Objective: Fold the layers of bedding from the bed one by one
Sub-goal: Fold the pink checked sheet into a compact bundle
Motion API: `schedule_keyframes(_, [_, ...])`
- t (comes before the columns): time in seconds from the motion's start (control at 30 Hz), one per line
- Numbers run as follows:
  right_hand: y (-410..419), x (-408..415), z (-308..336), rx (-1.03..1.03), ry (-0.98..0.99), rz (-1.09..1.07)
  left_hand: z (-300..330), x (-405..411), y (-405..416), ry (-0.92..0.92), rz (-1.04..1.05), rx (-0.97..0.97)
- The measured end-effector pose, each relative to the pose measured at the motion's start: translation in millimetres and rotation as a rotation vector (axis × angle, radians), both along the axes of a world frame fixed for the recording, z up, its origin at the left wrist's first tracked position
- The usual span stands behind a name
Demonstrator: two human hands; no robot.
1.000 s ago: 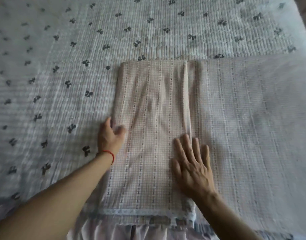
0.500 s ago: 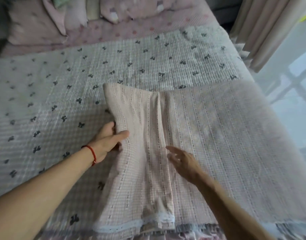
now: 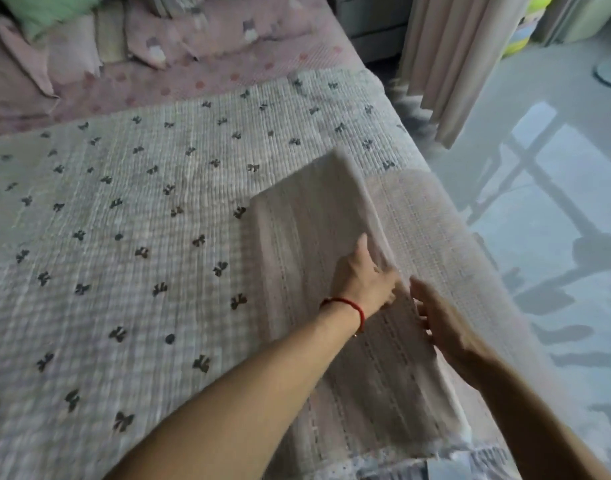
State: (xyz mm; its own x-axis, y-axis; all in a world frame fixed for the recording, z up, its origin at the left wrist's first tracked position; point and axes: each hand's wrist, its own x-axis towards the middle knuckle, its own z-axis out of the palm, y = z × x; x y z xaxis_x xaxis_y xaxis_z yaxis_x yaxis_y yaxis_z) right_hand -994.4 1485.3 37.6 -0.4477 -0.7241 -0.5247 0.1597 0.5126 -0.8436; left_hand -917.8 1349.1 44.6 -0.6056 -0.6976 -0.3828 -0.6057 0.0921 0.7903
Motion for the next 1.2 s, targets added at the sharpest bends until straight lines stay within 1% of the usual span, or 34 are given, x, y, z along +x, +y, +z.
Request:
schedule_keyframes(0.03, [6, -9, -13, 0.073, 0.107, 0.047, -15, -3, 6, -0.056, -0.058, -0.006])
schedule_keyframes(0.07, [14, -20, -29, 0.157, 0.181, 0.101, -28, -3, 12, -0.144, -0.105, -0.07])
schedule_keyframes(0.13, [22, -27, -60, 0.29, 0.189, 0.169, -54, 25, 13, -0.352, -0.168, -0.297])
schedule_keyframes(0.17, [24, -28, -71, 0.341, 0.213, 0.226, -62, 43, 12, -0.441, -0.16, -0.396])
schedule_keyframes(0.2, [24, -25, -77, 0.37, 0.245, 0.272, -73, 62, 10, -0.53, -0.142, -0.439])
schedule_keyframes(0.23, [24, -23, -83, 0.381, 0.283, 0.291, -78, 81, 6, -0.588, -0.106, -0.439])
schedule_keyframes(0.27, [22, -21, -80, 0.355, 0.301, 0.289, -82, 97, 4, -0.622, -0.059, -0.387])
schedule_keyframes(0.3, [24, -19, -78, 0.329, 0.295, 0.26, -82, 110, 3, -0.614, -0.013, -0.318])
schedule_keyframes(0.37, [29, -16, -67, 0.272, 0.247, 0.15, -81, 126, 3, -0.534, 0.051, -0.2])
schedule_keyframes(0.4, [32, -16, -66, 0.277, 0.218, 0.139, -82, 131, 2, -0.493, 0.078, -0.15])
schedule_keyframes(0.43, [33, -15, -66, 0.305, 0.209, 0.177, -81, 132, -2, -0.463, 0.105, -0.119])
schedule_keyframes(0.53, [25, -25, -79, 0.434, 0.268, 0.433, -90, 124, -13, -0.438, 0.249, -0.039])
schedule_keyframes(0.6, [6, -34, -85, 0.463, 0.302, 0.503, -101, 115, -26, -0.414, 0.343, 0.01])
schedule_keyframes(0.63, [-7, -37, -84, 0.463, 0.348, 0.494, -105, 111, -34, -0.408, 0.385, 0.026])
schedule_keyframes(0.67, [-21, -38, -84, 0.455, 0.458, 0.454, -106, 107, -41, -0.406, 0.428, 0.029])
schedule_keyframes(0.7, [-38, -37, -84, 0.422, 0.617, 0.397, -110, 102, -49, -0.401, 0.47, 0.028])
schedule_keyframes(0.73, [-55, -33, -85, 0.359, 0.761, 0.362, -112, 98, -57, -0.4, 0.503, 0.031])
schedule_keyframes(0.77, [-78, -31, -86, 0.293, 0.848, 0.338, -113, 92, -68, -0.397, 0.541, 0.037])
schedule_keyframes(0.83, [-116, -38, -101, 0.225, 0.88, 0.296, -115, 81, -90, -0.389, 0.612, 0.046])
schedule_keyframes(0.87, [-132, -43, -110, 0.223, 0.87, 0.264, -114, 76, -101, -0.391, 0.626, 0.058])
schedule_keyframes(0.93, [-151, -53, -129, 0.3, 0.881, 0.238, -119, 69, -119, -0.395, 0.614, 0.114])
schedule_keyframes(1.0, [-153, -52, -143, 0.384, 0.873, 0.296, -129, 66, -130, -0.415, 0.571, 0.202])
schedule_keyframes(1.07, [-150, -46, -153, 0.38, 0.89, 0.31, -146, 66, -134, -0.413, 0.554, 0.296])
schedule_keyframes(1.13, [-153, -44, -160, 0.353, 0.994, 0.292, -159, 67, -138, -0.414, 0.555, 0.344])
schedule_keyframes(1.2, [-159, -48, -171, 0.356, 1.098, 0.273, -167, 66, -143, -0.434, 0.535, 0.344])
